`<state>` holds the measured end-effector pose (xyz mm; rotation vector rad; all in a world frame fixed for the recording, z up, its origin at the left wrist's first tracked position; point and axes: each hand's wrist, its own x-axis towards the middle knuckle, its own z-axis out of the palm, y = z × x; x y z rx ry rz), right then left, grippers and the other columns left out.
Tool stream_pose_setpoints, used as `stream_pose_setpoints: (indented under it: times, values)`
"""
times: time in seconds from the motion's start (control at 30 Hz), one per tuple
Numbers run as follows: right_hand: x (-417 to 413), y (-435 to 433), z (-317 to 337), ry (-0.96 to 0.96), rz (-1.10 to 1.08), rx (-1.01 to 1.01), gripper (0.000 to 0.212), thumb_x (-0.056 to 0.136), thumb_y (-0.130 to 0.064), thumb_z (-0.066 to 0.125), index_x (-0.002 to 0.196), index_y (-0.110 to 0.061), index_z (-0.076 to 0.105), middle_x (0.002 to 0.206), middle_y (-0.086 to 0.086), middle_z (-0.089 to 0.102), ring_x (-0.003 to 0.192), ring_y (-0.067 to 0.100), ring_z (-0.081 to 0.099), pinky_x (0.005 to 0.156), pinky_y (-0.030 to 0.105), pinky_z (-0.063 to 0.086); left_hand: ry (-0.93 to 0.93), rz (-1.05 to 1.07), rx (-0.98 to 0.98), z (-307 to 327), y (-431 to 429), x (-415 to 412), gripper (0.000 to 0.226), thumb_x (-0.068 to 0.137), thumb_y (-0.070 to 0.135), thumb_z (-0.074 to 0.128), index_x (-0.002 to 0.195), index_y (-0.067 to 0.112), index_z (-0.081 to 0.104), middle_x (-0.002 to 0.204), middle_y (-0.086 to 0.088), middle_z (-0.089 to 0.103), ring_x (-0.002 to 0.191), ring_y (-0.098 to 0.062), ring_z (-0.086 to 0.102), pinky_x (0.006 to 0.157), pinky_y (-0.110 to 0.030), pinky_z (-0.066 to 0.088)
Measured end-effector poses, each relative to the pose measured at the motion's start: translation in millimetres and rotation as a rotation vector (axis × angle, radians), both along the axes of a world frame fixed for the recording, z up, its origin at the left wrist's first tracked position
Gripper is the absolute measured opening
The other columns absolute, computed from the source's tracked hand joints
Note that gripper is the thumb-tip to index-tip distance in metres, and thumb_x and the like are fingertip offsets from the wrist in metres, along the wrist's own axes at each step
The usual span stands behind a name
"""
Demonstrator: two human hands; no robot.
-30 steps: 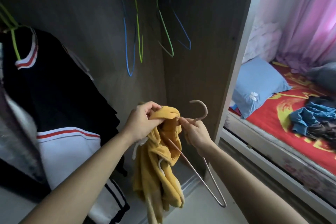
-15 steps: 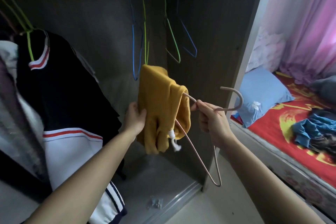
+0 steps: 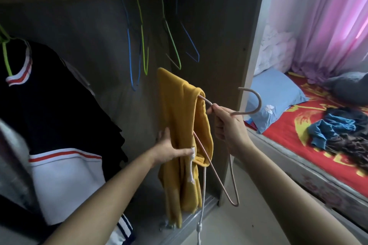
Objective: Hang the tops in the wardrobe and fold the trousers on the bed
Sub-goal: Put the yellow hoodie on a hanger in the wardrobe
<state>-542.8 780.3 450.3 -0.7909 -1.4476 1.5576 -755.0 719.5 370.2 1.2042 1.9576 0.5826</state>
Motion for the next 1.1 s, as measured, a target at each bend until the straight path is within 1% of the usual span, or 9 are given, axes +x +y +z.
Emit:
stream_pose_setpoints:
  times: [0.1,0.27,0.37,0.47,0.53,0.67,0.8,0.9,1.1]
  values:
    - [-1.6,-3.7,-1.0,-0.008,0.008,0.004,0.036,0.102,-0.037,0.05,0.084,-0.009,0.065,0.058,0.004,0.042,0.046,0.011,0.036,0.046,0.021,0.031,0.169,0.115,-0.008,-11.6,3.8,23.7,0.14,0.046,0.091,0.064,0.154,0.033,-0.004,0.162,0.0,-0.002,0.149,-0.036,0.012,0.115,-0.055,0.029]
    - [5.1,-4.5,0.5,-0.017,-0.062,0.019,0.037,0.102,-0.04,0.049,0.076,-0.024,0.071,0.053,-0.004,0.046,0.044,0.007,0.04,0.043,0.019,0.032,0.293,0.445,0.372,-10.3,16.9,24.7,0.031,0.09,0.019,0.057,0.119,0.01,0.056,0.121,-0.016,0.057,0.111,-0.037,0.058,0.09,-0.039,0.048]
    - [14.4,-1.1,-1.7,-0.029,-0.138,0.016,0.038,0.101,-0.043,0.049,0.075,-0.029,0.073,0.053,-0.004,0.045,0.044,0.009,0.039,0.043,0.022,0.031,0.098,0.499,0.361,0.4,13.4,4.9,0.027,0.088,0.011,0.052,0.113,0.014,0.062,0.102,-0.007,0.065,0.098,-0.03,0.065,0.076,-0.033,0.05]
    - [19.2,1.6,-3.2,-0.08,-0.169,0.041,0.038,0.101,-0.044,0.048,0.077,-0.028,0.072,0.051,-0.006,0.047,0.043,0.007,0.041,0.042,0.022,0.033,-0.041,0.483,0.34,10.5,6.0,-17.1,0.024,0.084,0.031,0.069,0.101,0.015,0.072,0.095,-0.005,0.072,0.092,-0.025,0.069,0.081,-0.04,0.057]
    - [19.0,2.0,-4.5,-0.102,-0.156,0.033,0.037,0.101,-0.044,0.047,0.081,-0.026,0.072,0.05,-0.006,0.045,0.042,0.007,0.04,0.041,0.021,0.032,0.089,0.46,0.307,20.2,0.7,-28.4,0.036,0.076,0.045,0.076,0.098,0.017,0.074,0.093,-0.005,0.072,0.088,-0.026,0.068,0.08,-0.04,0.058]
    - [17.4,2.3,-9.9,-0.225,-0.119,0.062,0.037,0.103,-0.042,0.045,0.085,-0.024,0.072,0.049,-0.014,0.049,0.048,0.002,0.045,0.047,0.015,0.036,0.564,0.525,0.327,39.2,-3.6,-43.8,0.012,0.077,0.018,0.064,0.088,0.016,0.07,0.09,-0.015,0.071,0.085,-0.04,0.066,0.062,-0.034,0.047]
    - [17.9,4.7,-14.0,-0.458,-0.018,0.031,0.038,0.102,-0.042,0.047,0.085,-0.023,0.075,0.066,-0.017,0.055,0.059,0.0,0.053,0.055,0.016,0.039,0.692,0.574,0.446,53.5,-7.5,-53.0,0.011,0.075,0.01,0.06,0.077,0.02,0.057,0.083,-0.014,0.069,0.082,-0.042,0.065,0.06,-0.032,0.039]
    - [18.7,-0.4,-15.9,-0.675,0.129,0.079,0.039,0.102,-0.041,0.049,0.08,-0.024,0.076,0.054,-0.012,0.058,0.047,0.0,0.051,0.048,0.015,0.036,0.755,0.557,0.517,58.5,-8.2,-57.0,0.016,0.073,0.008,0.058,0.07,0.018,0.045,0.075,-0.012,0.064,0.077,-0.043,0.061,0.059,-0.032,0.035]
    - [-4.3,-21.1,-13.4,-0.674,0.308,0.106,0.041,0.102,-0.04,0.047,0.08,-0.022,0.077,0.049,-0.005,0.044,0.042,0.01,0.04,0.048,0.025,0.036,0.73,0.476,0.619,57.4,-10.2,-50.6,0.024,0.076,0.011,0.055,0.062,0.016,0.036,0.054,0.009,0.04,0.048,-0.018,0.033,0.046,-0.025,0.019]
